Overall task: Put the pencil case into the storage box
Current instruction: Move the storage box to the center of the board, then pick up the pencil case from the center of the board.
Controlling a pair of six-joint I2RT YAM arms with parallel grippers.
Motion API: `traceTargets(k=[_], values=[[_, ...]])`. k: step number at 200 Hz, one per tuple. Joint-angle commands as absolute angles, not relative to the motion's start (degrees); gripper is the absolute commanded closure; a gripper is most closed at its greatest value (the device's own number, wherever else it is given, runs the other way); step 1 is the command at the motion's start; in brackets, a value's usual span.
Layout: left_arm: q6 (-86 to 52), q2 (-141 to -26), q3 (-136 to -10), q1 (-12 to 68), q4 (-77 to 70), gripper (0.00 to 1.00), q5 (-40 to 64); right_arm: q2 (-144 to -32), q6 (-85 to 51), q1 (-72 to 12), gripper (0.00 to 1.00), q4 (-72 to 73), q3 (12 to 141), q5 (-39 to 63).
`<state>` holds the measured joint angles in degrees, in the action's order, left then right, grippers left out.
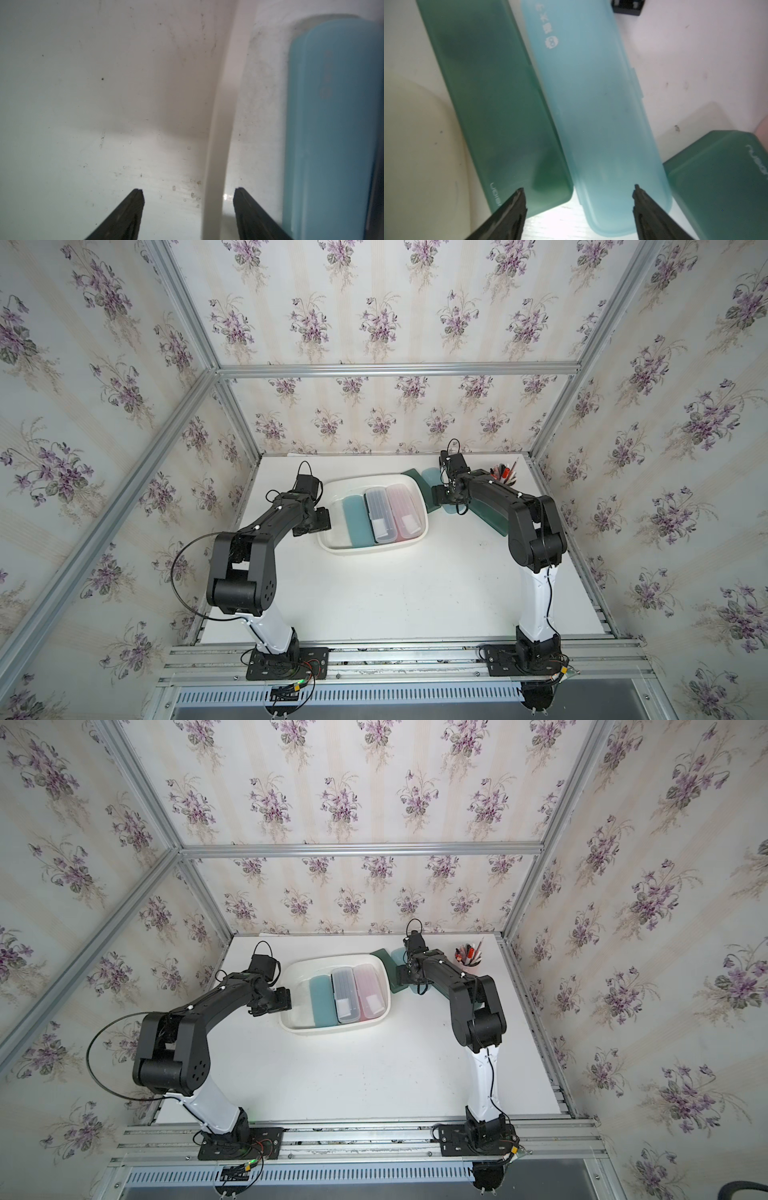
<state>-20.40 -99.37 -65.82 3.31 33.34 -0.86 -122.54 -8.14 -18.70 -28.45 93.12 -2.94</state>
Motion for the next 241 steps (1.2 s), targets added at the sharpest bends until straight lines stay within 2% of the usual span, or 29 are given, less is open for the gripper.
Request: traceTargets(k=[1, 33, 88, 109, 147, 164, 187, 224, 241], values=[[-19.9, -99.9, -65.4, 2.0, 34.5, 0.27, -4.2, -122.8, -6.3, -18.1, 0.15, -28.8, 94.0, -5.9], [-19.8, -99.6, -66.0, 0.3, 35.8, 0.27, -7.3, -124.1, -2.8, -17.5, 0.1, -29.2, 95.5, -8.3], [-20.6, -96.0, -66.3, -0.1, 36.0, 0.27, -6.8, -128.7, 1.5, -16.7, 0.09, -29.1, 99.8, -6.7], [-21.2, -91.5, -64.9, 0.0, 36.2, 0.23, -5.3, -130.5, 2.4, -15.5, 0.08, -28.6, 101.4, -4.6], [-21.3, -87.0, -63.9, 0.1, 37.9, 0.23, -4.4, -132.5, 4.4, -13.1, 0.09, -28.2, 102.7, 0.8], [-21.3, -86.8, -63.9, 0.1, 38.0, 0.23, -3.6, -132.7, 5.2, -13.0, 0.12, -28.9, 102.6, 2.5], [-21.5, -87.2, -64.1, 0.3, 37.9, 0.23, -3.3, -131.8, 4.5, -12.9, 0.22, -29.2, 101.1, 5.2], [-21.4, -87.3, -64.2, 0.7, 37.9, 0.23, -3.1, -126.4, 0.8, -13.0, 0.35, -26.2, 93.1, 7.8], [-21.5, -87.1, -64.1, 0.9, 37.8, 0.23, -2.8, -123.5, -1.1, -13.1, 0.38, -25.2, 89.9, 9.4]])
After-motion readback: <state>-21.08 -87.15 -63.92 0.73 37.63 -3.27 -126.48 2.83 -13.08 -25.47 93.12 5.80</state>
